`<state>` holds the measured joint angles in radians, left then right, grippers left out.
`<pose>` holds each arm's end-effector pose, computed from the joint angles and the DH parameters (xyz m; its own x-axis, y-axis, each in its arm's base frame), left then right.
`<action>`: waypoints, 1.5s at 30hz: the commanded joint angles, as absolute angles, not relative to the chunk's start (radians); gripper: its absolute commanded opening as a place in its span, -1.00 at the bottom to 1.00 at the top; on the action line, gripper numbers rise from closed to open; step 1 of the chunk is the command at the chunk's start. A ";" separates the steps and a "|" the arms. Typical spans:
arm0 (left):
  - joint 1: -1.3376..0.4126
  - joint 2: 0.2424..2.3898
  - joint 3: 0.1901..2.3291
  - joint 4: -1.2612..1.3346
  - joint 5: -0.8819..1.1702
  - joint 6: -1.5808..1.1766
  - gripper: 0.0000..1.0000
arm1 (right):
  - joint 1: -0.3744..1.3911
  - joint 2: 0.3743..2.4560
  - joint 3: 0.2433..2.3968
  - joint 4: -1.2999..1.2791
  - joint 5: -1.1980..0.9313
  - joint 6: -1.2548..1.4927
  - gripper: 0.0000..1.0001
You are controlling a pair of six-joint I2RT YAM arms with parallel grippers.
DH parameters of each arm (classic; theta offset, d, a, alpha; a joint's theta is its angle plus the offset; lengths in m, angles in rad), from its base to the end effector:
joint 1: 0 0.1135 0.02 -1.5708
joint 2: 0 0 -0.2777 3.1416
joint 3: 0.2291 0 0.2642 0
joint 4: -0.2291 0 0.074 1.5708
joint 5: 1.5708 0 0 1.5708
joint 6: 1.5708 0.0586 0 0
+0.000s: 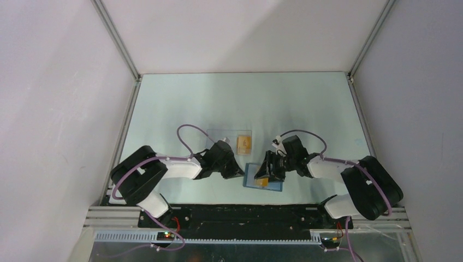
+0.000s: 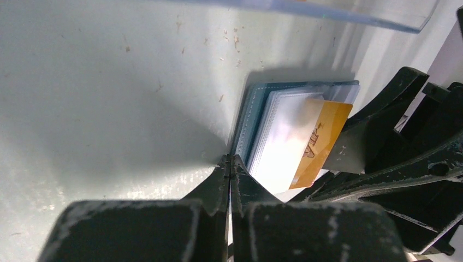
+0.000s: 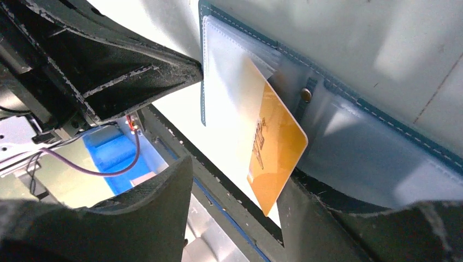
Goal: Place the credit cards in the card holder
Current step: Insert the credit card into the card holder.
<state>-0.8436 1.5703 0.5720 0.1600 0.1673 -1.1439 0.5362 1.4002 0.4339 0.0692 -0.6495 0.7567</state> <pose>0.1907 -0.2290 0.1095 -0.9425 -0.2910 -0.1642 -0.1143 0.7425 -0.6600 0.1914 0.1550 0.1153 -0.9905 0.0474 -0.1291 -0.0704 0.6317 0.7720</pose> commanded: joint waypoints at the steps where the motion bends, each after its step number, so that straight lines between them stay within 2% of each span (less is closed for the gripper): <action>1: -0.866 1.586 0.581 0.132 0.137 -1.169 -1.00 | 0.550 1.403 0.493 -0.119 -0.531 0.657 0.23; 15: -0.887 1.589 0.586 0.143 0.127 -1.231 -1.00 | 0.637 1.606 0.605 -0.068 -0.632 0.672 0.28; 19: -0.891 1.572 0.559 0.173 0.115 -1.279 -1.00 | 0.648 1.599 0.616 -0.073 -0.641 0.688 0.35; 30: -0.890 1.510 0.453 0.261 0.060 -1.397 -1.00 | 0.650 1.506 0.647 -0.264 -0.503 0.626 0.61; 45: -0.892 1.550 0.452 0.272 0.066 -1.408 -1.00 | 0.652 1.488 0.726 -0.409 -0.502 0.585 0.67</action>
